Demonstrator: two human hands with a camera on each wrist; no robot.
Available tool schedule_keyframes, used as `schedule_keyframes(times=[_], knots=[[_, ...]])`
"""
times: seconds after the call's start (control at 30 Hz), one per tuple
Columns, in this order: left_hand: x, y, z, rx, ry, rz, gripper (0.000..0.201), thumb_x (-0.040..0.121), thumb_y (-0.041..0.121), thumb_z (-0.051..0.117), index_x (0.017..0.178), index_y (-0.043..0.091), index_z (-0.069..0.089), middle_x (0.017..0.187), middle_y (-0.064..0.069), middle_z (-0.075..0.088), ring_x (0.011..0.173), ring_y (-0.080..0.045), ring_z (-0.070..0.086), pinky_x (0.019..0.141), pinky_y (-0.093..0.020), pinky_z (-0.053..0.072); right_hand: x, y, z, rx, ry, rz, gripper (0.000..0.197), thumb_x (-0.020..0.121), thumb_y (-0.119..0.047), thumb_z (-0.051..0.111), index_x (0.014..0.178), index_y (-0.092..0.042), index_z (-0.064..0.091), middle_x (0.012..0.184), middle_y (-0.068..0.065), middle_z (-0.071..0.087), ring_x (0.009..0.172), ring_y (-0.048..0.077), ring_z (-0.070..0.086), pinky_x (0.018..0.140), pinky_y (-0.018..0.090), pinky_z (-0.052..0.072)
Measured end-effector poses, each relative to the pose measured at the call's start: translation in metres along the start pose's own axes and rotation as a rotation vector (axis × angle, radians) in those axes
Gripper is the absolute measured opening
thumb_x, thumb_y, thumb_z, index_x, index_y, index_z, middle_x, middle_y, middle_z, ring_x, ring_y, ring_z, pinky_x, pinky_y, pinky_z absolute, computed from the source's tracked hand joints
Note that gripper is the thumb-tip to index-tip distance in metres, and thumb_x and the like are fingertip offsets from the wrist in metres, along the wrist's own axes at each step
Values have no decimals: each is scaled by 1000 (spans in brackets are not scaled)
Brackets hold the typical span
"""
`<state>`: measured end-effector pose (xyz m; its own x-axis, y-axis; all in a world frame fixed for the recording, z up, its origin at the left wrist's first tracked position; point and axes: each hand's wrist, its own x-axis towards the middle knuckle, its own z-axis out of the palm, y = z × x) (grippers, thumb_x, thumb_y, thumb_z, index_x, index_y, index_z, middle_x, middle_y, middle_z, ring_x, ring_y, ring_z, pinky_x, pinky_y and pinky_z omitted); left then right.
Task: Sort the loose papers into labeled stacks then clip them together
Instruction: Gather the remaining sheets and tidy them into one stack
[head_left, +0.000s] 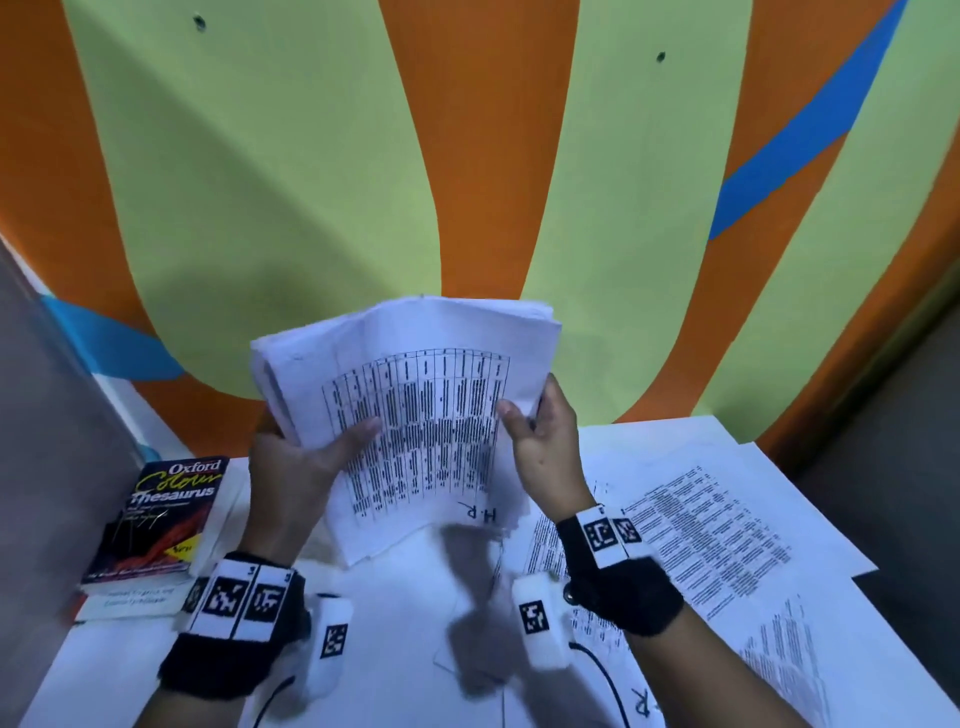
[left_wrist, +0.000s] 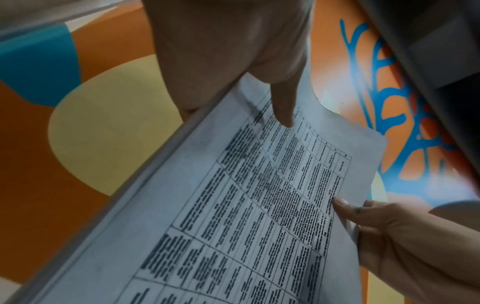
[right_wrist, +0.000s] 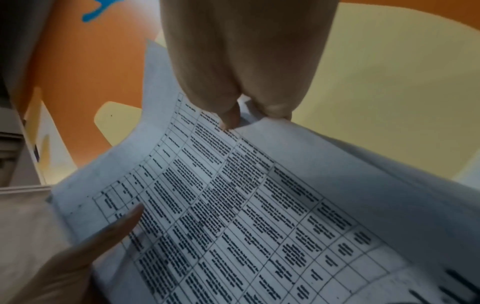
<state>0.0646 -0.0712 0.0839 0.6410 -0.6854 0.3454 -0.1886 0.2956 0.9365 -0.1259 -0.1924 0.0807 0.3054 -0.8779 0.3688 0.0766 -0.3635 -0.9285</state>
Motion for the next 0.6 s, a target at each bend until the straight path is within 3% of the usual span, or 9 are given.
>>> schedule_keyframes(times=[0.1, 0.17, 0.2, 0.27, 0.3, 0.37, 0.43, 0.53, 0.6], knots=[[-4, -10, 0, 25, -36, -66, 54, 50, 33, 90, 96, 16, 68, 85, 19, 74, 82, -6, 70, 62, -16, 54, -7, 8, -5, -38, -138, 106, 42, 90, -3, 60, 125, -16, 40, 116, 5, 60, 108, 8, 59, 93, 25, 50], [-8, -18, 2, 37, -40, -129, 38, 58, 22, 89, 89, 19, 68, 77, 21, 73, 83, -13, 70, 59, -13, 53, -15, 20, -14, -257, -286, 187, 56, 88, -2, 59, 135, -12, 30, 120, 22, 55, 114, 32, 55, 96, 42, 46], [-10, -16, 4, 65, -26, -138, 28, 65, 14, 84, 85, 21, 66, 70, 24, 71, 80, -10, 69, 56, -9, 50, -17, 28, -21, -340, -370, 202, 60, 86, 0, 56, 137, -14, 29, 121, 25, 53, 114, 37, 53, 94, 43, 47], [-11, -13, 5, 131, -14, -106, 25, 72, 7, 78, 79, 25, 62, 60, 23, 68, 67, 4, 66, 52, -4, 45, -15, 42, -46, -511, -530, 258, 65, 83, 3, 55, 140, -19, 32, 132, 15, 46, 123, 31, 46, 92, 30, 50], [-12, -10, 5, 154, -7, -87, 26, 73, 8, 78, 78, 26, 60, 60, 16, 68, 63, 8, 64, 52, -3, 44, -11, 51, -62, -693, -586, 280, 66, 81, 2, 57, 140, -20, 36, 137, 10, 41, 129, 28, 39, 95, 30, 47], [-13, -5, 3, 195, 20, -49, 27, 73, 10, 78, 79, 28, 58, 75, 15, 63, 67, 6, 60, 57, -10, 44, 1, 68, -100, -1129, -631, 316, 67, 76, 4, 59, 135, -24, 44, 140, 7, 36, 132, 28, 32, 99, 44, 43], [-14, -4, 2, 194, 38, -44, 25, 73, 10, 77, 84, 22, 59, 80, 13, 60, 73, 4, 59, 60, -13, 43, 9, 81, -131, -1383, -677, 337, 65, 74, 5, 57, 130, -27, 47, 140, 6, 35, 130, 29, 32, 96, 46, 45], [-13, -7, 3, 204, 59, -39, 33, 74, 8, 76, 99, 18, 58, 83, 15, 60, 68, 14, 60, 56, -1, 44, 10, 91, -159, -1429, -855, 391, 69, 72, 5, 59, 131, -27, 44, 140, 4, 34, 122, 27, 41, 85, 38, 52], [-14, -5, 4, 222, 63, -73, 31, 73, 10, 77, 95, 23, 59, 77, 20, 64, 69, 11, 62, 56, 1, 43, 8, 97, -167, -1406, -937, 425, 73, 70, 3, 66, 132, -27, 41, 136, 2, 35, 114, 26, 49, 77, 34, 55]])
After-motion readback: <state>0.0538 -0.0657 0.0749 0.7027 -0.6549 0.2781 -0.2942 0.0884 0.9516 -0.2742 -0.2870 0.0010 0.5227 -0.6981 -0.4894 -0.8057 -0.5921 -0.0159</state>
